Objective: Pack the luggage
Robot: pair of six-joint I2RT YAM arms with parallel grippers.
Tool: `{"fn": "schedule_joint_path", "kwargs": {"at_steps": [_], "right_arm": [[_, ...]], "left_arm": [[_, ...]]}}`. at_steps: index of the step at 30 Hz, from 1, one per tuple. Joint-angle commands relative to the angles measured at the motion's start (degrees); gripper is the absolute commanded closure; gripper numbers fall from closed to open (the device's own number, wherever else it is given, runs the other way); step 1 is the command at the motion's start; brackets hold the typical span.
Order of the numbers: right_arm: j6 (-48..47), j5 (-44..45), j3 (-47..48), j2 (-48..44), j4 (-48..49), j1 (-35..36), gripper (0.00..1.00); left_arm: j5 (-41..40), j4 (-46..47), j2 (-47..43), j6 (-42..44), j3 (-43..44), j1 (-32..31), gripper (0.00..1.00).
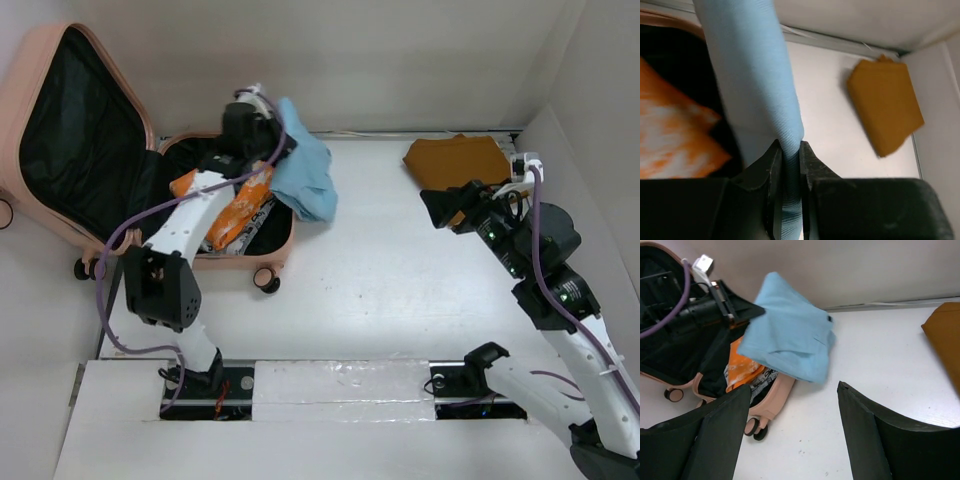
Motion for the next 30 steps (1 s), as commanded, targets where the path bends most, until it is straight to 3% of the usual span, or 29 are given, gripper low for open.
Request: {"fn": "schedule_joint_path", "kwargs": {"at_steps": [1,4,7,12,17,20,23,25,27,30], "right_arm": [[0.1,-1.8,0.4,-0.8,2.9,0.6,0.24],[0.1,-2.5,0.4,-0.8,3.4,0.6,0.24],[0.1,-3.1,0.4,-0.8,3.4,0.6,0.24],[0.1,-4.4,0.4,-0.8,3.4,0.6,0.24],[0.1,-4.4,0.4,-0.8,3.4,1.2,0.24],[0.1,-4.4,0.4,-1.3,3.4,1.2,0.24],[0.1,-4.4,-0.7,-1.8,2.8,1.2,0.24],[0.1,-4.4,-0.7,-1.8,2.8,1.2,0.24],[0.1,-4.4,-1.2,-1.8,2.8,1.2,0.24],[0.1,-5.0,-1.8,-1.8,2.8,1.2,0.24]], "left_arm": [[5.8,0.7,-8.6,0.0,-1.8,9.3,1.00],[13.9,5.6,-11.7,-3.0,-9.9,19.3,1.00],[17.1,4.8,-11.2,-3.0,-10.9,26.6,1.00],[17.8,4.9,-13.0,-1.7,-13.3,33.1,1.00],[9.7,5.2,-14.3,-2.2,-19.0,35.1,1.00],[-0.1,4.0,-14.3,-2.9,-23.0,36.4,1.00],[-1.7,5.7,-15.2,-5.6,-26.3,41.2,1.00],[-2.8,4.1,-14.2,-5.6,-26.3,42.5,1.00],[-9.0,2.7,-13.6,-5.6,-25.4,42.5,1.00],[-9.9,3.1,-13.6,-5.1,-25.4,43.5,1.00]]}}
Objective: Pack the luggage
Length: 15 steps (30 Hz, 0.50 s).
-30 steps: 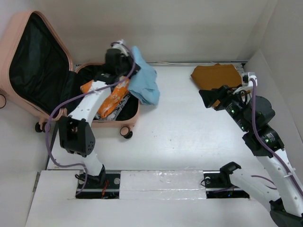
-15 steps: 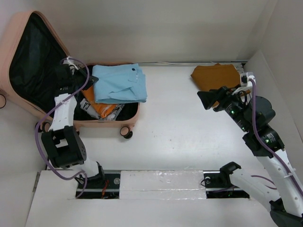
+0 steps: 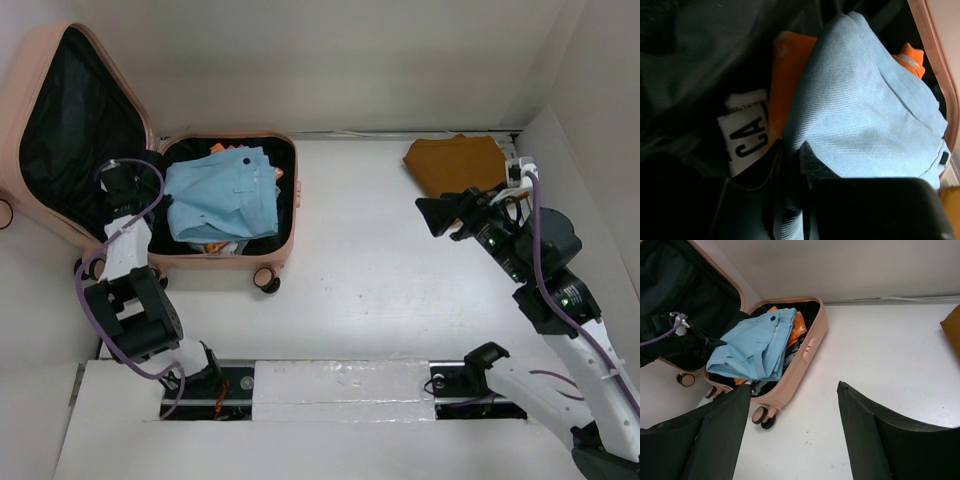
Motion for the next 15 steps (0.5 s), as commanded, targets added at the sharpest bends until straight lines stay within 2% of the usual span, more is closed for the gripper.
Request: {"fn": "schedule_joint_path", "kwargs": {"at_steps": [1,3,4,5,8,9,11,14,15], "right_arm": [[0.1,-1.1,-0.6,-0.5,2.8,0.4,0.24],[0.1,-1.1,-0.6,-0.5,2.8,0.4,0.24],[0.1,-1.1,-0.6,-0.5,2.8,0.4,0.24],[0.1,-1.1,-0.6,-0.5,2.8,0.4,0.24],[-0.4,-1.1,-0.6,0.1,2.8,0.4,0.23],[-0.4,-1.1,-0.6,0.1,2.8,0.4,0.23],[-0.4,-1.1,-0.6,0.1,2.8,0.4,0.23],[-0.4,-1.1,-1.1,0.7,3.3,0.4,0.23],[-0.4,-0.4,-1.1,0.7,3.3,0.4,0.23]], "left_arm": [[-9.2,5.0,-1.2,0.2,1.4,2.0,1.00],[-7.9,4.3,-0.5,0.2,2.1,2.0,0.98],[-7.9,3.6,0.1,0.2,2.1,2.0,0.92],[-8.6,2.9,0.1,0.2,2.1,2.0,0.75],[-11.5,2.2,-3.2,-0.3,2.1,2.0,0.54],[-12.1,3.7,-7.3,-0.3,1.6,0.5,0.45],[-14.4,4.5,-11.8,-0.3,0.9,-2.2,0.43],[-16.7,10.2,-21.5,2.0,-1.3,-12.7,0.43],[-18.2,14.3,-24.7,2.9,-2.3,-21.1,0.43]]}}
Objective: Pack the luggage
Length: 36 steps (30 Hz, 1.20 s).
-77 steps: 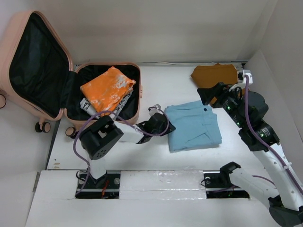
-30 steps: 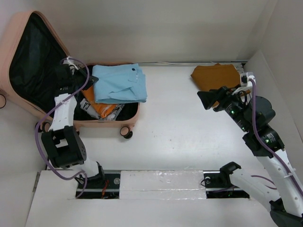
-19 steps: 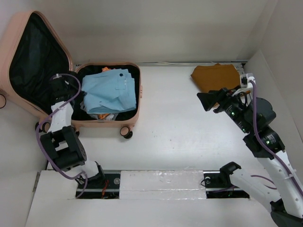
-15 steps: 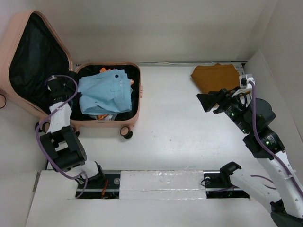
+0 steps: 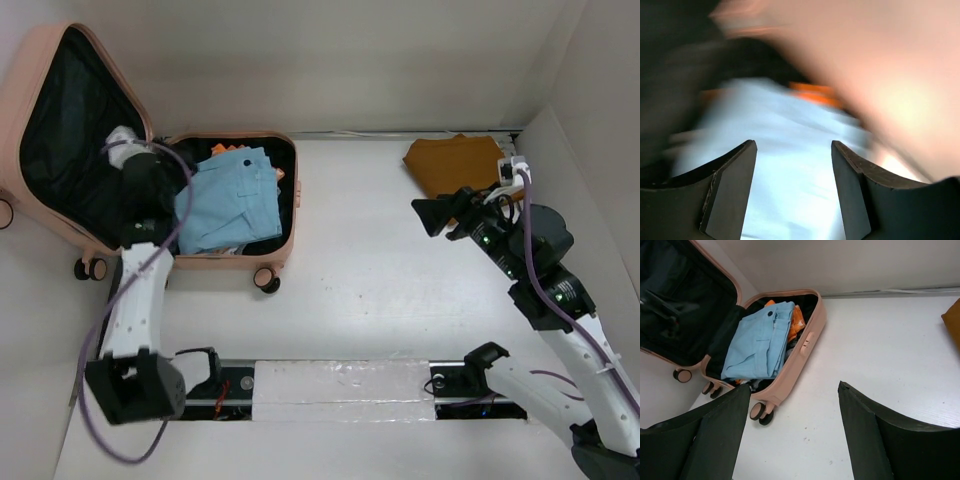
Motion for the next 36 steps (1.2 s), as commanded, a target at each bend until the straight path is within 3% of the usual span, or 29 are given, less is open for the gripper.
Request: {"fn": "schedule_joint_path", "kwargs": {"at_steps": [1,3,5,6,7,8,11,16,18,19,20,21,23,26,32,36], "right_arm": [[-0.4,0.0,-0.3,-0.1,3.3,0.4,0.23],[0.2,1.9,1.5,-0.1,3.3,0.4,0.23],[0.2,3.2,3.5,-0.1,1.8,0.4,0.23],[0.2,3.8,5.8,-0.1,1.2,0.4,0.23],[-0.4,4.3,6.8,-0.1,0.7,0.4,0.23],[-0.4,5.4,7.8,-0.1,0.1,0.4,0.23],[-0.9,8.6,10.6,-0.1,-1.5,0.4,0.23],[-0.9,11.0,13.9,1.2,-2.8,0.4,0.23],[-0.9,11.0,14.4,1.7,-2.8,0.4,0.23],[-0.9,11.0,14.4,2.2,-2.8,0.4,0.22],[-0.9,11.0,14.4,2.2,-2.8,0.4,0.22],[-0.9,11.5,14.4,2.8,-2.8,0.4,0.22],[-1.4,11.0,13.7,2.8,-1.7,0.4,0.22],[-1.4,9.7,13.1,2.8,-1.0,0.4,0.22],[-0.9,6.1,10.9,2.8,1.0,0.4,0.22],[0.2,4.1,9.7,3.5,2.1,0.4,0.22]], "left_arm": [[-4.1,12.0,-10.4,2.6,-1.9,-17.3,0.43],[-4.7,12.5,-9.2,1.2,-1.1,-25.1,0.43],[-7.6,13.8,-3.3,-0.1,-0.3,-36.7,0.44],[-10.1,14.3,2.2,-0.1,1.3,-45.7,0.44],[-13.3,14.3,2.3,1.0,3.0,-45.7,0.44],[-16.2,14.3,9.4,2.1,5.2,-54.2,0.44],[-19.3,11.4,25.5,2.1,17.6,-63.6,0.43],[-8.8,8.0,49.1,-4.1,38.3,-65.1,0.42],[-6.1,4.8,60.5,-7.5,51.7,-65.1,0.42],[-3.4,4.1,64.0,-8.4,56.0,-64.5,0.34],[-2.3,3.6,67.2,-9.8,63.5,-64.5,0.19],[-1.2,3.6,70.1,-12.4,66.3,-64.5,0.19],[-0.5,4.4,77.7,-16.6,71.3,-63.2,0.19],[-0.5,9.6,80.8,-20.8,71.3,-62.0,0.15],[1.9,13.0,90.5,-27.6,80.0,-60.9,0.13],[2.6,19.2,92.2,-31.7,80.5,-60.3,0.30]]}}
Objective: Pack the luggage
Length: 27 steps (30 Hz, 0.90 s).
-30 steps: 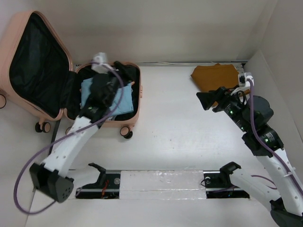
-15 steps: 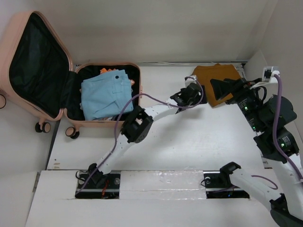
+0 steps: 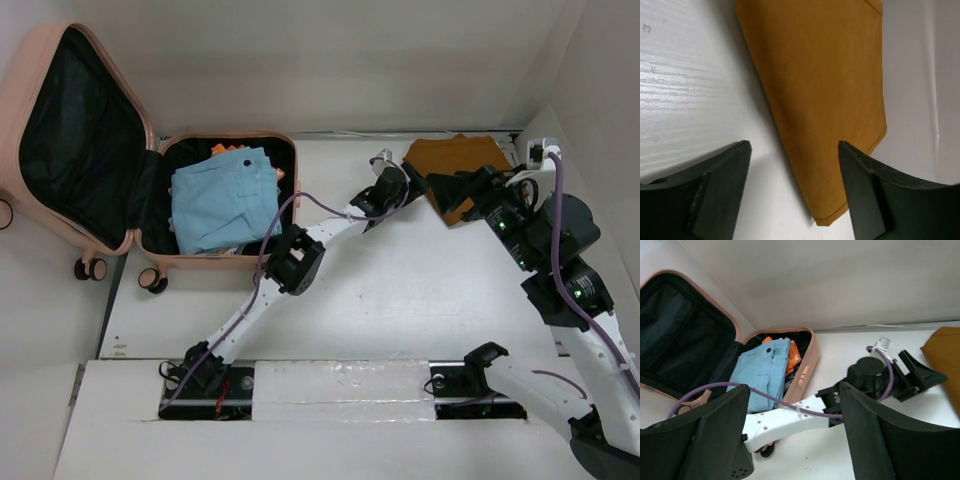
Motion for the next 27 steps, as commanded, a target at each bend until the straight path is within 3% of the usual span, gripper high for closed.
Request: {"fn": "schedule_joint_path", "kwargs": {"at_steps": [1,4,9,12,14,18,23,25,27], "right_arm": [[1.2,-4.0,-1.1,0.1,4.2,0.4,0.22],[2.6,-8.4,-1.7,0.6,4.8,0.4,0.22],[3.3,-9.1,-1.7,0.6,3.3,1.0,0.22],[3.3,-8.5,-1.1,0.6,2.7,1.0,0.22],[3.3,-10.1,-1.1,0.6,3.2,1.0,0.22],[3.9,-12.0,-1.9,0.6,3.2,1.0,0.22],[3.9,-10.8,-3.3,0.6,4.0,1.0,0.22],[3.4,-10.8,-3.3,1.9,4.5,1.0,0.22],[3.4,-10.8,-3.3,2.4,5.0,1.0,0.22]], "left_arm": [[1.6,5.3,2.6,-5.4,2.1,-0.6,0.36],[1.6,8.9,4.8,-8.5,3.5,-0.6,0.43],[-0.3,11.4,6.1,-9.8,6.3,-0.6,0.79],[-2.3,12.8,4.8,-8.5,5.0,0.0,0.87],[-2.3,14.7,4.8,-8.5,5.0,0.0,1.00],[-2.3,16.2,3.7,-8.4,3.1,1.2,1.00],[-1.7,20.2,-4.4,-2.4,-11.9,1.8,1.00],[-1.5,22.7,-11.6,-0.1,-19.9,1.8,1.00],[-2.2,26.8,-17.5,0.4,-36.7,1.8,1.00]]}}
